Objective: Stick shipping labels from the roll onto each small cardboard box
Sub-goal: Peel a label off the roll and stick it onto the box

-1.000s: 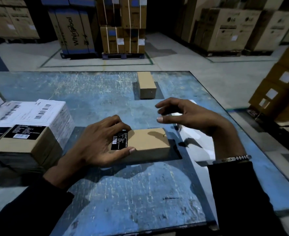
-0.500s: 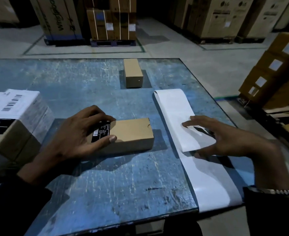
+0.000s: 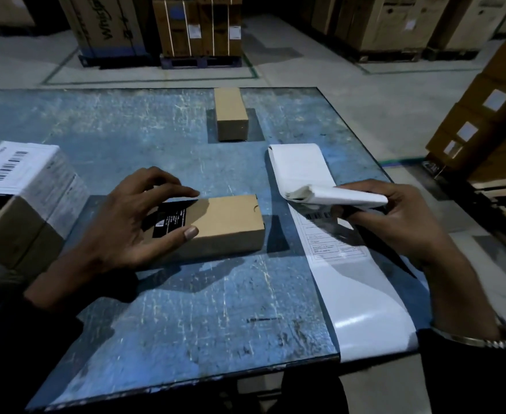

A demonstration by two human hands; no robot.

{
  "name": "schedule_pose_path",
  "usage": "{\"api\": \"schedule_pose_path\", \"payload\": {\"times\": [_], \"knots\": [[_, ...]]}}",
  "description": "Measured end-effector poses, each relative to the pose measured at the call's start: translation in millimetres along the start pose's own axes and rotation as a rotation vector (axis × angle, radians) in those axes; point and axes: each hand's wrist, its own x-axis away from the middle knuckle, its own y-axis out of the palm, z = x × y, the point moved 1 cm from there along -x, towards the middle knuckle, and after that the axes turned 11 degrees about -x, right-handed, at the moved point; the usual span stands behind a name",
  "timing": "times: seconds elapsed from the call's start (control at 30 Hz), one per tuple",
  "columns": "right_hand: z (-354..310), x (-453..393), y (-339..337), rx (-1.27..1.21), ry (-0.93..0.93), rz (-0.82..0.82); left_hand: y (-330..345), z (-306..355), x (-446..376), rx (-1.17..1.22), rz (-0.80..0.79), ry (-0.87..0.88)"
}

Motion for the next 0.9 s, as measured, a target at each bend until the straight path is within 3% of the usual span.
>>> {"api": "schedule_pose_path", "payload": {"times": [0.17, 0.3, 0.47, 0.57, 0.7, 0.9], "knots": [[-8.4, -7.4, 6.0, -0.068, -0.033, 0.097, -1.4, 54.3, -5.5, -0.156, 0.24, 0.241], [-12.7, -14.0, 7.2, -0.114, -0.021, 0.093, 42.7, 127.0, -18.6, -0.054, 0.129, 0.437], [-37.3, -54.6, -0.7, -0.06, -0.08, 0.155, 93.4, 150.5, -59.7, -0.018, -0.143, 0.28], [-43.5, -103.3, -4.9, -0.11, -0.11, 0.254, 112.2, 148.1, -68.4, -0.018, -0.279, 0.276], [-24.6, -185.3, -12.2, -0.28, -0.091, 0.403, 119.2, 139.3, -53.9, 0.0, -0.291, 0.273], [20.2, -287.3, -14.7, -0.451, 0.102, 0.412, 122.8, 134.0, -52.5, -0.009, -0.305, 0.271]]}}
